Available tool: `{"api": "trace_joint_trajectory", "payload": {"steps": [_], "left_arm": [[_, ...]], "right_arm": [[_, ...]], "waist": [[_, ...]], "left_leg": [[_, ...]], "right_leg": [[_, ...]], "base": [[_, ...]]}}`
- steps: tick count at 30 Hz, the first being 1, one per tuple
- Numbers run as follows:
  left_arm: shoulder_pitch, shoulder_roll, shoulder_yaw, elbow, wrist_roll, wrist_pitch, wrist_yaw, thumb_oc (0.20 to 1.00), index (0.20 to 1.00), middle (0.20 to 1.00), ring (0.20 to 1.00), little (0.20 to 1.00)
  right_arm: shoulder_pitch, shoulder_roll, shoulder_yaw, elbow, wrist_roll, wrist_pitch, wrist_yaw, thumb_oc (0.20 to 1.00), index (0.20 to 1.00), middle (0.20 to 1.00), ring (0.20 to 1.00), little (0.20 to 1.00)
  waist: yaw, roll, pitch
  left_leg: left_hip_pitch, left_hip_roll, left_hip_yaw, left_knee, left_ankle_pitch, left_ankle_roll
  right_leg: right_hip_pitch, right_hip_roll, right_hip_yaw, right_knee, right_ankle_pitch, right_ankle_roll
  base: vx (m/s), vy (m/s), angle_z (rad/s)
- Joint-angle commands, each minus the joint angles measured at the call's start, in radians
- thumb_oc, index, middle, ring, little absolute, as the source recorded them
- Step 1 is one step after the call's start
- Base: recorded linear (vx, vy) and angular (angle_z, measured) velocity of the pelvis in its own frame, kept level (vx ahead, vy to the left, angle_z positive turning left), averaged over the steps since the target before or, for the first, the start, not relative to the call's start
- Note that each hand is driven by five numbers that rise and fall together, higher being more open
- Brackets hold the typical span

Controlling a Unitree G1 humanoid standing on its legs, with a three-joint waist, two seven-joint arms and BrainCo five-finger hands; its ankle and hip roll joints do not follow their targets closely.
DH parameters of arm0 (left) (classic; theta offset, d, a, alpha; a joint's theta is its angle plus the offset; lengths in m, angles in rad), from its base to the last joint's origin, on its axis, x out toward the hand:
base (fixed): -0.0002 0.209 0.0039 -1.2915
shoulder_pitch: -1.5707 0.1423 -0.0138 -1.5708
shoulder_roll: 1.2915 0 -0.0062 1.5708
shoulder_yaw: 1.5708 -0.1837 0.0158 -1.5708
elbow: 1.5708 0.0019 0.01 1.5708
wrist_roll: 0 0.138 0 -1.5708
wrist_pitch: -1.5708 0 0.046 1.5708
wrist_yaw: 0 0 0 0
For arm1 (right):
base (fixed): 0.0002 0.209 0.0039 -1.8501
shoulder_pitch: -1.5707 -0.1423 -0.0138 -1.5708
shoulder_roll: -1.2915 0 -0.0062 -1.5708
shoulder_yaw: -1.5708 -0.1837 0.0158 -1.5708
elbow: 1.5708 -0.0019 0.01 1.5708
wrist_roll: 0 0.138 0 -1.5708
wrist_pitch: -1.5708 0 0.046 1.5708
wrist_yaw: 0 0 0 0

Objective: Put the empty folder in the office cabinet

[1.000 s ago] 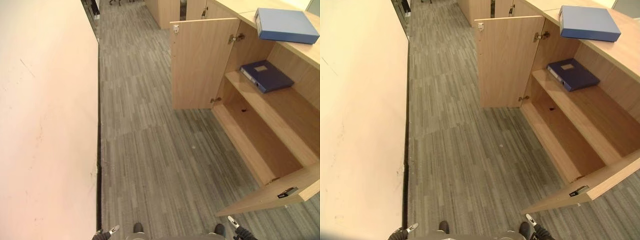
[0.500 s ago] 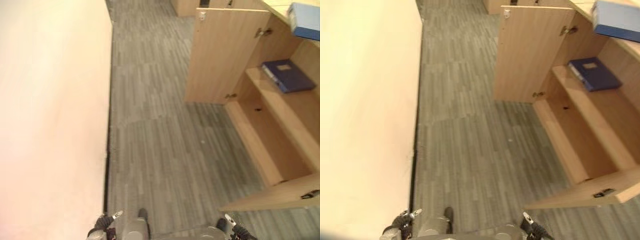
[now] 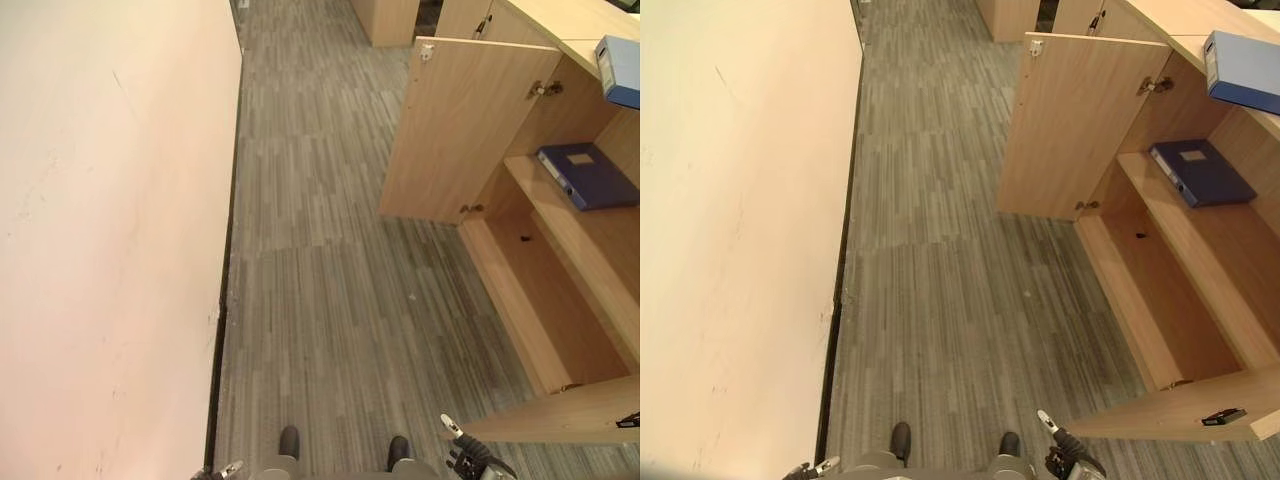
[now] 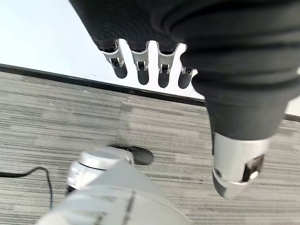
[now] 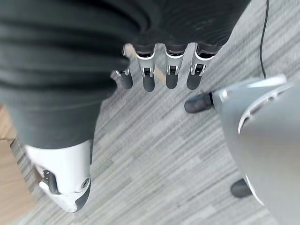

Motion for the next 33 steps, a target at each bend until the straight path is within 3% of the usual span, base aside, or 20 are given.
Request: {"api": "trace_joint_trajectory", "payload": {"steps": [1,10,13,15,17,18,20,22,24,29,31,33], "left_arm": [[-0.04,0.019,0.019,0.025,0.027,-0.014,0.01,1.0,1.0,1.0,1.0,1.0],[-0.038,0.012,0.007,0.024,0.035,-0.011,0.013,1.0,1.0,1.0,1.0,1.0],[-0.049,0.015,-0.002,0.02,0.03,-0.013,0.018,1.0,1.0,1.0,1.0,1.0],[-0.059,0.017,-0.009,0.02,0.02,-0.015,0.013,1.0,1.0,1.0,1.0,1.0],[-0.062,0.015,-0.008,0.012,0.01,-0.016,0.015,1.0,1.0,1.0,1.0,1.0],[-0.062,0.015,-0.008,0.012,0.01,-0.016,0.015,1.0,1.0,1.0,1.0,1.0],[-0.056,0.011,-0.004,0.009,-0.001,-0.016,0.018,1.0,1.0,1.0,1.0,1.0],[-0.045,0.008,0.0,0.014,-0.003,-0.013,0.014,1.0,1.0,1.0,1.0,1.0],[-0.038,0.008,0.005,0.016,-0.005,-0.011,0.012,1.0,1.0,1.0,1.0,1.0],[-0.023,0.001,0.015,0.02,-0.036,-0.016,0.016,1.0,1.0,1.0,1.0,1.0],[-0.01,-0.005,0.032,0.033,-0.038,-0.014,0.015,1.0,1.0,1.0,1.0,1.0],[-0.004,-0.007,0.037,0.038,-0.037,-0.014,0.014,1.0,1.0,1.0,1.0,1.0]], "right_arm": [[-0.02,-0.001,0.014,0.043,-0.002,-0.011,-0.009,1.0,1.0,1.0,1.0,1.0],[0.014,-0.006,-0.013,0.045,0.018,-0.013,-0.013,1.0,1.0,1.0,1.0,1.0],[0.015,-0.01,-0.018,0.051,0.027,-0.013,-0.014,1.0,1.0,1.0,1.0,1.0],[0.014,-0.015,-0.021,0.063,0.032,-0.012,-0.012,1.0,1.0,1.0,1.0,1.0],[0.012,-0.023,-0.023,0.065,0.031,-0.011,-0.014,1.0,1.0,1.0,1.0,1.0],[0.011,-0.023,-0.023,0.065,0.031,-0.011,-0.014,1.0,1.0,1.0,1.0,1.0],[0.011,-0.037,-0.028,0.068,0.032,-0.007,-0.021,1.0,1.0,1.0,1.0,1.0],[0.014,-0.044,-0.03,0.066,0.027,-0.003,-0.02,1.0,1.0,1.0,1.0,1.0],[0.012,-0.052,-0.03,0.069,0.017,-0.001,-0.021,1.0,1.0,1.0,1.0,1.0],[0.015,-0.06,-0.035,0.063,0.008,-0.006,-0.029,1.0,1.0,1.0,1.0,1.0],[0.026,-0.057,-0.042,0.067,-0.012,-0.005,-0.02,1.0,1.0,1.0,1.0,1.0],[0.03,-0.054,-0.043,0.07,-0.022,-0.002,-0.016,1.0,1.0,1.0,1.0,1.0]], "waist": [[-0.001,-0.022,-0.008],[-0.024,-0.019,-0.024],[-0.035,-0.023,-0.016],[-0.041,-0.039,0.001],[-0.032,-0.053,0.025],[-0.033,-0.053,0.024],[-0.014,-0.068,0.04],[0.002,-0.077,0.036],[0.021,-0.074,0.029],[0.065,-0.037,0.022],[0.08,-0.013,-0.003],[0.083,-0.005,-0.014]], "left_leg": [[0.021,-0.138,0.002,0.001,-0.101,0.059],[0.047,-0.111,0.004,0.001,-0.12,0.04],[0.069,-0.084,0.013,0.011,-0.133,0.021],[0.029,-0.059,0.047,0.18,-0.182,0.001],[-0.05,-0.045,0.058,0.402,-0.154,-0.009],[-0.052,-0.044,0.057,0.405,-0.155,-0.009],[-0.187,-0.035,0.066,0.611,-0.077,0.014],[-0.266,-0.05,0.075,0.603,-0.071,0.028],[-0.305,-0.051,0.06,0.499,-0.065,0.025],[-0.336,0.006,0.008,0.119,0.088,-0.033],[-0.304,0.036,0.001,0.048,0.126,-0.055],[-0.284,0.04,-0.001,0.035,0.138,-0.061]], "right_leg": [[-0.113,0.106,0.021,0.0,0.06,-0.025],[-0.075,0.122,0.033,0.0,0.024,-0.039],[-0.066,0.131,0.042,0.02,0.005,-0.054],[-0.044,0.126,0.047,0.052,-0.029,-0.073],[-0.016,0.123,0.051,0.068,-0.043,-0.092],[-0.017,0.124,0.05,0.068,-0.043,-0.092],[0.025,0.124,0.058,0.07,-0.065,-0.117],[0.046,0.115,0.077,0.064,-0.074,-0.116],[0.065,0.112,0.093,0.055,-0.087,-0.108],[0.156,0.12,0.131,0.042,-0.153,-0.094],[0.218,0.114,0.156,0.027,-0.181,-0.075],[0.234,0.107,0.162,0.022,-0.187,-0.069]], "base": [[0.1,-0.053,0.0],[0.09,-0.069,0.0],[0.1,-0.138,0.02],[0.12,-0.226,0.07],[0.08,-0.166,0.08],[0.07,-0.134,0.06],[0.17,-0.158,-0.05],[0.22,-0.048,-0.23],[0.25,0.059,-0.28],[0.3,0.097,-0.06],[0.38,0.158,-0.23],[0.29,0.152,-0.6]]}}
